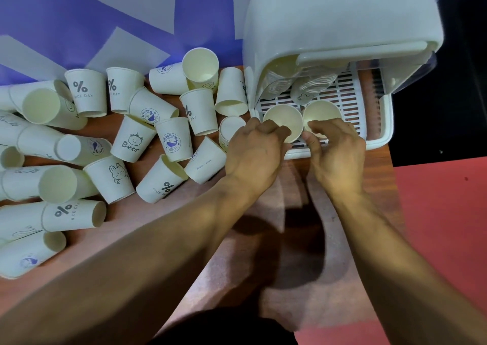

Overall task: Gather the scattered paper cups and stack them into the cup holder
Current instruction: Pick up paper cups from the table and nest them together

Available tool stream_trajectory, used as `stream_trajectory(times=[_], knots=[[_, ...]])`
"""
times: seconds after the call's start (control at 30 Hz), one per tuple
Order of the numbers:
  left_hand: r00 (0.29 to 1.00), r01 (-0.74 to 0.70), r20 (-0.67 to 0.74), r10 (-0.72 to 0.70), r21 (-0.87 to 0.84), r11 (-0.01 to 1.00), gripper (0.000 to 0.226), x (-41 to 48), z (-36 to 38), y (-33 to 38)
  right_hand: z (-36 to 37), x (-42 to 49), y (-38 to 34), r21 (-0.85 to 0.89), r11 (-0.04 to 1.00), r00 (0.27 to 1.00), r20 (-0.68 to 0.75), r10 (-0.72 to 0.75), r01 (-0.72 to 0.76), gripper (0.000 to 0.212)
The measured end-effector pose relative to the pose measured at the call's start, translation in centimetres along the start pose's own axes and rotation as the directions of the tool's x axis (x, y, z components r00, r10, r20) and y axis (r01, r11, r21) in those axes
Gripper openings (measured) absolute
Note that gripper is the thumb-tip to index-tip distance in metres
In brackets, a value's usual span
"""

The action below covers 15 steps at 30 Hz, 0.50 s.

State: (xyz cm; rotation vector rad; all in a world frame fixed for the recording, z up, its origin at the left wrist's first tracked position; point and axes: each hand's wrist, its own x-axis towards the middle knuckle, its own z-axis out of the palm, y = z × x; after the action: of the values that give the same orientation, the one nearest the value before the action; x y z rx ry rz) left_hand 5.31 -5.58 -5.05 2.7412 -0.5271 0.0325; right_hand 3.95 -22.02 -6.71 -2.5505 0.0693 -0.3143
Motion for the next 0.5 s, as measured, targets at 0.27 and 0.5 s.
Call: stream_trajectory(times=[0.27, 0.5], knots=[[0.99, 0.069, -0.117, -0.081, -0.104, 0.992, 0.034, -3.5, -3.2, -4.1, -1.5, -0.4, -6.1, 0.045, 0.997, 0.995, -0.09, -0.053, 0.057, 0.019], [0.936, 0.283, -0.162, -0.313, -0.18, 0.942, 0.03, -9.1, -6.2, -9.2, 2.5, -2.9, -15.1, 0.105, 0.966, 0.971, 0.025, -0.239, 0.235, 0.014]])
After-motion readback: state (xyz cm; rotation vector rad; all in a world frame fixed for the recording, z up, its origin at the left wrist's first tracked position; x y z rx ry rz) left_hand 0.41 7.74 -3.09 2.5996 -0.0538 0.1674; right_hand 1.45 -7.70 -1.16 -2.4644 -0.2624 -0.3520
